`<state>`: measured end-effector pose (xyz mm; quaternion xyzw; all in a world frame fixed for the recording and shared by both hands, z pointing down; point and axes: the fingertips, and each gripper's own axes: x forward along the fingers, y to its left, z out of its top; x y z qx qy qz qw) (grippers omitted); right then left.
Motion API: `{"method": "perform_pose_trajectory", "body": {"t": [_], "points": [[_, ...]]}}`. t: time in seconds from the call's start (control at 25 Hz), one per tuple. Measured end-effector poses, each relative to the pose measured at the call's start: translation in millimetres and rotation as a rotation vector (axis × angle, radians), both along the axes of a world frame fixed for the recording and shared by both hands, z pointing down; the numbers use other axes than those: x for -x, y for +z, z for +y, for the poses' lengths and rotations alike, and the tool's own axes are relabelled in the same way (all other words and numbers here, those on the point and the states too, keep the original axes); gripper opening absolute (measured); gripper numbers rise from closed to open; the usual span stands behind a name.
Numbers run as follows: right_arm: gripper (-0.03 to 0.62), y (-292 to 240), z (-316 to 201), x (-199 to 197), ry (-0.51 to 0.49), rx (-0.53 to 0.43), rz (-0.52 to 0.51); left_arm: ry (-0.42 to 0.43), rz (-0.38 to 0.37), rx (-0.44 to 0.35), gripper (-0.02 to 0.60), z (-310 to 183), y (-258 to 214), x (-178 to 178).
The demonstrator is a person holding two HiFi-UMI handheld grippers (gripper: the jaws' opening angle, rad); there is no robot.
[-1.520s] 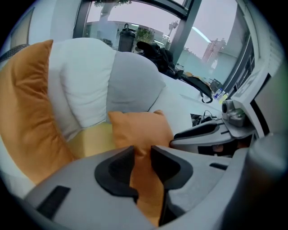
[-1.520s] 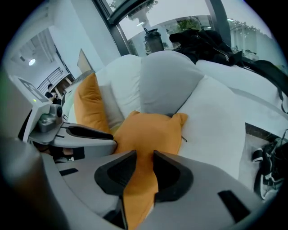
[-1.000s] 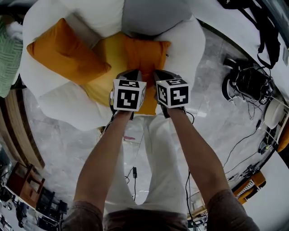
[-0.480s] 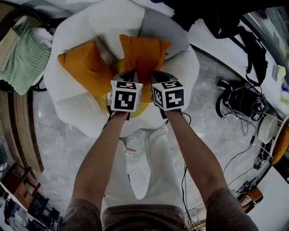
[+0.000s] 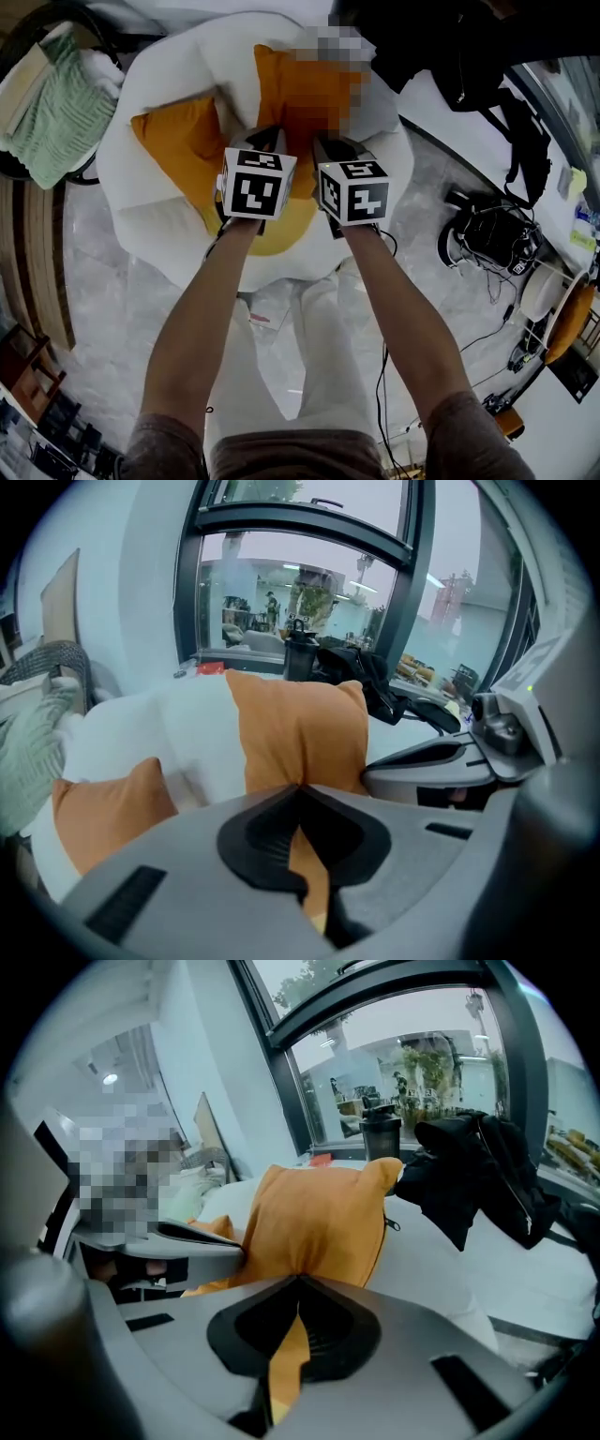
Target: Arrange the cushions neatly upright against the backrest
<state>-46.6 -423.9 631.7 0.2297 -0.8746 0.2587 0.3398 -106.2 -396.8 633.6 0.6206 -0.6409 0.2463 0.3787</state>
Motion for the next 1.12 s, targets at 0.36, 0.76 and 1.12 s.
{"method": "perform_pose_trajectory", "body": {"t": [0.36,0.76,1.12], "points": [[0.023,70,12,-14,-0.013,0.048,0.052,0.016,0.004,0.068,0.011,18,74,-18],[0.025,72,11,-15,0.007,0.069,0.048,0.031,-0.024,0.062,0.021,16,76,-18],[0.023,26,5,-25,0.065,0.050,0.027,-0.013,-0.004,0.049,0.005,35,31,-10]]}}
